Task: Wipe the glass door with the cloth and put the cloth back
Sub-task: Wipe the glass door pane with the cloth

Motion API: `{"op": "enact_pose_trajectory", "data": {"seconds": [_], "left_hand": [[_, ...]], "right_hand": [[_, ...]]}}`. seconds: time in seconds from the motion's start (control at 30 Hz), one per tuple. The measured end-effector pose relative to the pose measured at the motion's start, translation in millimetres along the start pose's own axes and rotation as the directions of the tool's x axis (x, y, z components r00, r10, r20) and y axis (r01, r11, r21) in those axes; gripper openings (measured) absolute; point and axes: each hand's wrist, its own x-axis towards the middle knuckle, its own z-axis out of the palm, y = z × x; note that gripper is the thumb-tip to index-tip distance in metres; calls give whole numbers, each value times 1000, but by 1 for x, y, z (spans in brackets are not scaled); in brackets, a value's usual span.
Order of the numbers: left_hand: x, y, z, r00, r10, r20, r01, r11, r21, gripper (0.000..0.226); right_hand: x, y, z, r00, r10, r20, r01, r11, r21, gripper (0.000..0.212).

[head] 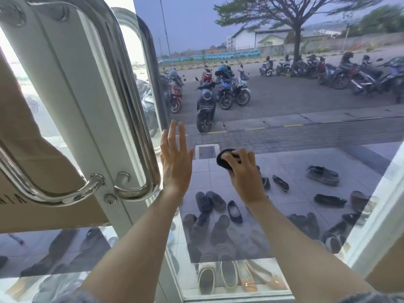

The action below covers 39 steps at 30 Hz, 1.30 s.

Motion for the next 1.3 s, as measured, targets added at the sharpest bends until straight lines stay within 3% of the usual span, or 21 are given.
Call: {"op": "enact_pose_trajectory", "data": {"seconds": [0.07, 0.13, 0.17, 0.27, 0.4, 0.47, 0.53, 0.77, 0.93, 1.07, 1.17, 1.3], "left_hand": [[-2, 11, 1, 999, -17, -27, 17, 999, 29, 69], [-4, 30, 5, 994, -105, -14, 105, 994, -8, 73], [-5, 43, 6, 992, -128, 3, 128, 991, -31, 73], [-12, 91, 6, 995, -100, 2, 99, 988, -117, 61], [-7, 156, -10, 999, -35, -12, 29, 945, -326, 32], [1, 182, -22, 996, -60, 65, 84, 864, -497, 30], [12, 204, -37, 982, -122, 144, 184, 784, -593, 35], [51, 253, -52, 867, -109, 487, 453, 581, -676, 51], [63, 279, -62, 808, -104, 580, 563, 428, -707, 40], [70, 289, -59, 755, -137, 641, 647, 317, -694, 55], [69, 301, -53, 767, -194, 612, 640, 311, -703, 59], [56, 328, -32, 845, -249, 474, 535, 416, -735, 52]], "right_hand": [[-23, 29, -19, 942, 334, -43, -333, 943, 29, 29], [-37, 51, -45, 755, 640, -145, -634, 768, 92, 23], [-40, 57, -58, 707, 684, -180, -679, 727, 102, 23], [-28, 60, -90, 732, 663, -159, -652, 749, 121, 25], [16, 63, -129, 748, 656, -102, -613, 741, 275, 28], [37, 65, -151, 764, 642, -65, -580, 727, 367, 25], [56, 69, -175, 753, 657, 23, -577, 643, 503, 20], [98, 88, -229, 787, 507, 352, -579, 410, 705, 8], [115, 100, -248, 805, 384, 452, -587, 405, 701, 7], [122, 109, -255, 826, 351, 442, -561, 425, 711, 6], [117, 126, -260, 788, 385, 480, -603, 322, 730, 8], [92, 163, -264, 667, 384, 639, -730, 162, 664, 12]]}}
